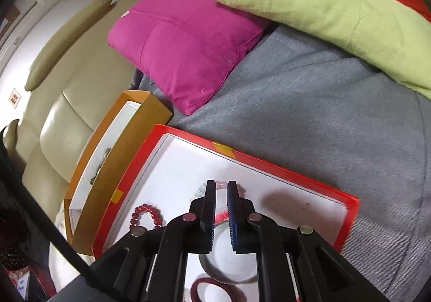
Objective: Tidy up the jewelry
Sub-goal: 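Lower and open the left tool in the tray while the right tool releases its bracelet, then grasp the white bead bracelet with the right tool and lift it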
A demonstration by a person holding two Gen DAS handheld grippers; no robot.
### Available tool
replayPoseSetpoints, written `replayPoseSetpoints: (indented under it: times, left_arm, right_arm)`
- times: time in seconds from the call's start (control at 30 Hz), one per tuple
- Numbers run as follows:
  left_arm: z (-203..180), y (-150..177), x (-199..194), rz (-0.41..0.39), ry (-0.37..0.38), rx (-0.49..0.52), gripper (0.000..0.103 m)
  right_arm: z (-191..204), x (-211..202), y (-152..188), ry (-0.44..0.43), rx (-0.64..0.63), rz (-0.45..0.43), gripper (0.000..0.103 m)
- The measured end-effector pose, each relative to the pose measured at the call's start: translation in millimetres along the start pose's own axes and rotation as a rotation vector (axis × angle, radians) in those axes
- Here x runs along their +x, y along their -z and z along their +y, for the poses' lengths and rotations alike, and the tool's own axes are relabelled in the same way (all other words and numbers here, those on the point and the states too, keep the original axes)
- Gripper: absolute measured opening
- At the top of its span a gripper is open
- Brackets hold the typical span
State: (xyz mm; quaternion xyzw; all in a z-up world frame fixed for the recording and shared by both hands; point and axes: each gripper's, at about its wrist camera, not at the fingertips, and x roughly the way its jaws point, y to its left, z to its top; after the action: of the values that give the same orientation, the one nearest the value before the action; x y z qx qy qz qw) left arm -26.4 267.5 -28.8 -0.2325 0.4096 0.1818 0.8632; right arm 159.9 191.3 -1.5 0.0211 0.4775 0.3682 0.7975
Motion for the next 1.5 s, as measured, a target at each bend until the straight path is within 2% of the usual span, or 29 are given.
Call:
replayPoseSetpoints:
  times: [0.03, 0.1, 0.23, 0.33, 0.43, 0.5, 0.53, 0.57, 0.67, 0.77, 0.9, 1.0, 1.13, 1.27, 1.4, 1.5]
  left_arm:
    - [1, 0, 0, -0.002, -0.005, -0.004, 0.008]
    - [2, -1, -1, -0.009, -0.017, -0.009, 0.008]
    - [4, -3, 0, -0.013, -0.032, -0.020, 0.008]
    - [3, -2, -3, -0.029, -0.049, -0.023, 0.008]
    - [-1, -1, -5, -0.043, -0.067, -0.015, 0.012]
    - [-5, 0, -8, -0.055, -0.074, -0.007, 0.030]
    - [-6, 0, -10, -0.064, -0.083, -0.004, 0.048]
    - [-8, 0, -13, -0.084, -0.095, 0.000, 0.057]
    - [-11, 1, -22, -0.143, -0.114, 0.009, 0.065]
    - [-14, 2, -31, -0.185, -0.133, 0.016, 0.067]
    - [-23, 2, -43, -0.248, -0.140, 0.029, 0.069]
    - [-34, 4, -47, -0.278, -0.139, 0.060, 0.069]
    - [-59, 8, -49, -0.299, -0.132, 0.137, 0.069]
    - [-80, 14, -47, -0.301, -0.128, 0.211, 0.070]
    - [-94, 19, -44, -0.298, -0.123, 0.254, 0.070]
    - [-98, 20, -43, -0.293, -0.124, 0.268, 0.070]
  right_arm:
    - [0, -3, 1, 0.002, -0.001, -0.001, 0.024]
    - [-2, -14, 4, 0.007, -0.005, -0.017, 0.035]
    - [-9, -43, 14, 0.000, -0.002, -0.055, 0.045]
    - [-17, -66, 25, 0.003, 0.002, -0.079, 0.047]
    - [-29, -90, 36, 0.009, 0.007, -0.098, 0.048]
    - [-40, -108, 44, 0.015, 0.018, -0.117, 0.049]
    - [-46, -116, 47, 0.017, 0.024, -0.125, 0.051]
    - [-52, -124, 52, 0.021, 0.030, -0.133, 0.052]
    - [-71, -146, 66, 0.038, 0.044, -0.154, 0.054]
    - [-99, -172, 87, 0.061, 0.073, -0.177, 0.058]
    - [-149, -205, 124, 0.137, 0.138, -0.191, 0.060]
    - [-201, -229, 151, 0.223, 0.238, -0.192, 0.060]
    - [-259, -251, 168, 0.297, 0.370, -0.199, 0.060]
    - [-288, -254, 159, 0.324, 0.415, -0.194, 0.059]
    - [-296, -238, 131, 0.326, 0.405, -0.174, 0.049]
    - [-305, -216, 102, 0.362, 0.383, -0.125, 0.042]
